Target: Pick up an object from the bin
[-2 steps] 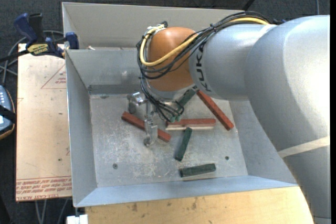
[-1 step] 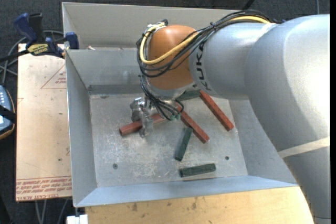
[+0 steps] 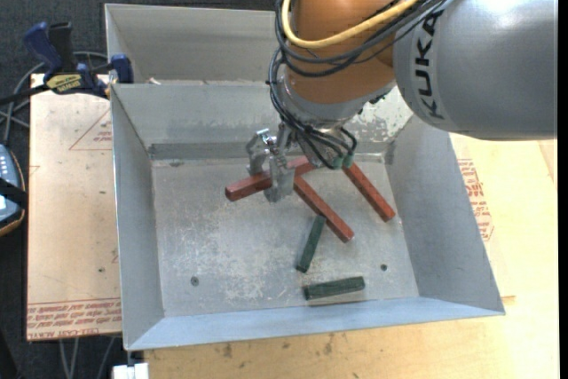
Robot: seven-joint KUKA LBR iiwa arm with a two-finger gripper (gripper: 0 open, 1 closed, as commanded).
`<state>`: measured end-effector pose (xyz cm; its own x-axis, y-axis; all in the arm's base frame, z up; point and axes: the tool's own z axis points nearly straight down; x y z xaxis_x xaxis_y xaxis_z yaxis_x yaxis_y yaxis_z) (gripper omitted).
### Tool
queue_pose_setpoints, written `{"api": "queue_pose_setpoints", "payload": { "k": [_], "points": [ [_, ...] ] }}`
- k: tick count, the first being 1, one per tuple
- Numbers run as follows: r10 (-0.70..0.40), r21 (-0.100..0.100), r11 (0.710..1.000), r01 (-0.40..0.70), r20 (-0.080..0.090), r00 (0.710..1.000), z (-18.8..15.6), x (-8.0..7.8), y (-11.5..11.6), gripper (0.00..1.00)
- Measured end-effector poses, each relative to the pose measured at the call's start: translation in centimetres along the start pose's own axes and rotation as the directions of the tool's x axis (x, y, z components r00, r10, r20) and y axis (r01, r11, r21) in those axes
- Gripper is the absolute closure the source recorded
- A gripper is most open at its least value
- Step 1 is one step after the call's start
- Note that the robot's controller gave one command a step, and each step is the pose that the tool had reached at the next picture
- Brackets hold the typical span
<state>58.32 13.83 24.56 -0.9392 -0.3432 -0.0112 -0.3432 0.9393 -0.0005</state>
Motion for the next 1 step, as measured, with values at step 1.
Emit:
{"api": "queue_pose_setpoints", "payload": {
  "k": [1],
  "points": [
    [-0.195,0.001,0.981,0.195,0.000,0.981,-10.40,0.08,-2.66,1.00]
  ]
}}
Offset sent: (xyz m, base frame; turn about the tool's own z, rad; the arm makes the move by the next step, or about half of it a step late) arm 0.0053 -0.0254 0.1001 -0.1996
